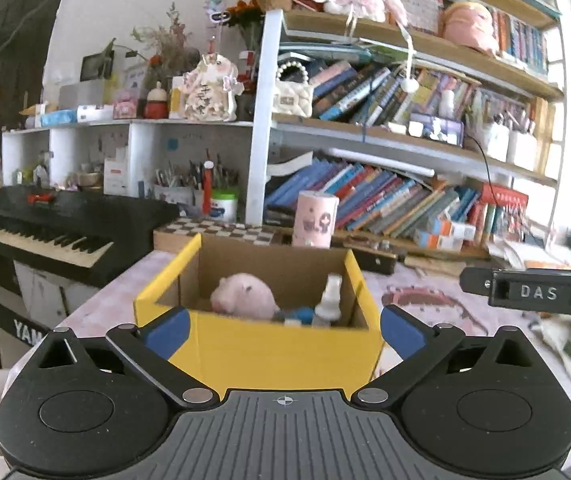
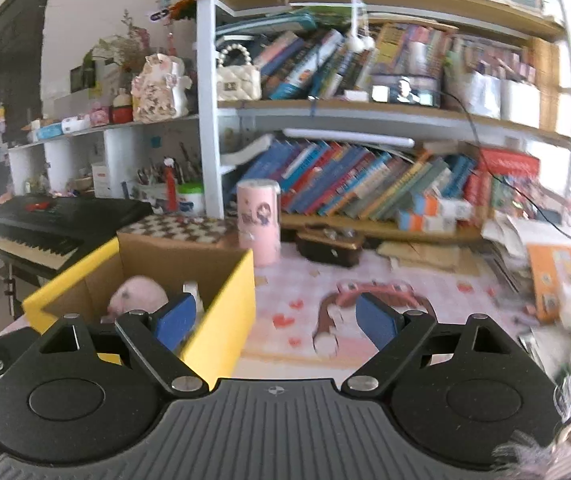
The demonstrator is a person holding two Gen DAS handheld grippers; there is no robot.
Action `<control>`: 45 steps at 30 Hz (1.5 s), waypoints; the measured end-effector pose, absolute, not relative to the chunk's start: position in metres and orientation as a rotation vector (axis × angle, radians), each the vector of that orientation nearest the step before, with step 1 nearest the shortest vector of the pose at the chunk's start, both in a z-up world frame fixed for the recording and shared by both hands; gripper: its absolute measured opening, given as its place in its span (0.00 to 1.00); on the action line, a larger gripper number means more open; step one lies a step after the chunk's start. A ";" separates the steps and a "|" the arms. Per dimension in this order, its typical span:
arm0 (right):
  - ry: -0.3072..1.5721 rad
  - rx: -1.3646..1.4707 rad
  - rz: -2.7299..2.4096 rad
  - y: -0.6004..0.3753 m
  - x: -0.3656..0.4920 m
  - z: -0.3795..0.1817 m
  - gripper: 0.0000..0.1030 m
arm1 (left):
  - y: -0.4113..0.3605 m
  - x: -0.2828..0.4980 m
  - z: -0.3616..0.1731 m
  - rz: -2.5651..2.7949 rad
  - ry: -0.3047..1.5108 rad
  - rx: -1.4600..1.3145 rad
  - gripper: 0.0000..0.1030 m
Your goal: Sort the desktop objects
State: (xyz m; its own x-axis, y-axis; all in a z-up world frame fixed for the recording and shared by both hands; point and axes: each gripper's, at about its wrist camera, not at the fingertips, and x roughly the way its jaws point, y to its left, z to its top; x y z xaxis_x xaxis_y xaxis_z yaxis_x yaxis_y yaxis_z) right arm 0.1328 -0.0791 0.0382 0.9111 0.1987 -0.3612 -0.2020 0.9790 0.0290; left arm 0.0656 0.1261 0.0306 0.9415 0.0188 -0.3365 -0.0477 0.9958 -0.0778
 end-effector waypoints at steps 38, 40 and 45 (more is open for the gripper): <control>0.546 -0.013 0.058 -0.111 0.015 -0.022 1.00 | 0.086 0.005 -0.005 -0.009 0.502 0.018 1.00; 0.550 -0.006 0.055 -0.114 0.015 -0.022 1.00 | 0.083 0.004 -0.005 -0.016 0.505 0.021 1.00; 0.558 0.001 0.056 -0.119 0.014 -0.023 1.00 | 0.079 0.002 -0.007 -0.033 0.516 0.019 1.00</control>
State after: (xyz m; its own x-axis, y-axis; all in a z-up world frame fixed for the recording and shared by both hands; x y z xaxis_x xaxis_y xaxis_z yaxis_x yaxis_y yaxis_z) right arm 0.0138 -0.1186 -0.0227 0.8470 0.0535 -0.5289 -0.0528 0.9985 0.0166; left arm 0.0018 0.0792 -0.0069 0.8695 -0.0270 -0.4932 0.0365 0.9993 0.0096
